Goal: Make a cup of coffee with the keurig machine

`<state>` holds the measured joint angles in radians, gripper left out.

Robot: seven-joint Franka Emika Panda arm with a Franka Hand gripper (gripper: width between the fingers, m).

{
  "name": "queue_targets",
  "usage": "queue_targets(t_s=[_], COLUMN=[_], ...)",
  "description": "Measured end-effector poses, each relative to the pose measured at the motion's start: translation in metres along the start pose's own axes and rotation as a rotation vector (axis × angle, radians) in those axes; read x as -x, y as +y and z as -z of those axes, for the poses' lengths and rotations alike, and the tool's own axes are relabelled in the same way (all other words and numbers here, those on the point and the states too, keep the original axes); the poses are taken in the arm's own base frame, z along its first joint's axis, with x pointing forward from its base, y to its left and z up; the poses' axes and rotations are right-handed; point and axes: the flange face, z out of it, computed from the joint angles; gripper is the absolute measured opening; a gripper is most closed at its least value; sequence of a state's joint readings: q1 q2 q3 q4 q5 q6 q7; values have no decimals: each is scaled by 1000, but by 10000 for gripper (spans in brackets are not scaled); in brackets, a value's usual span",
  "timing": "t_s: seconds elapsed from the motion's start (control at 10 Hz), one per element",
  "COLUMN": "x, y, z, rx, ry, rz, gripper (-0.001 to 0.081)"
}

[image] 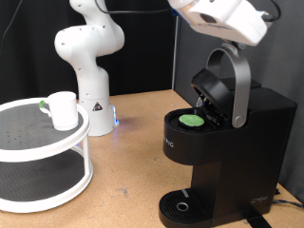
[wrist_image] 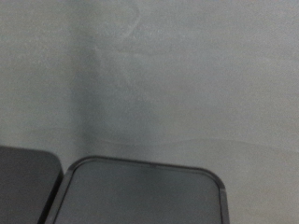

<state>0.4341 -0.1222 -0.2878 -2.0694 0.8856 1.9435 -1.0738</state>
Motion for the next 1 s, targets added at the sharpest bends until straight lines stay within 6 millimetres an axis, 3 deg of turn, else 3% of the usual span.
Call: queue_targets(t_s=[0.6, 1.0], x=[36, 52], y=[25, 37], z=[37, 48], rx=[9, 33], ry=[-10, -24], rz=[7, 5], gripper=[1, 1])
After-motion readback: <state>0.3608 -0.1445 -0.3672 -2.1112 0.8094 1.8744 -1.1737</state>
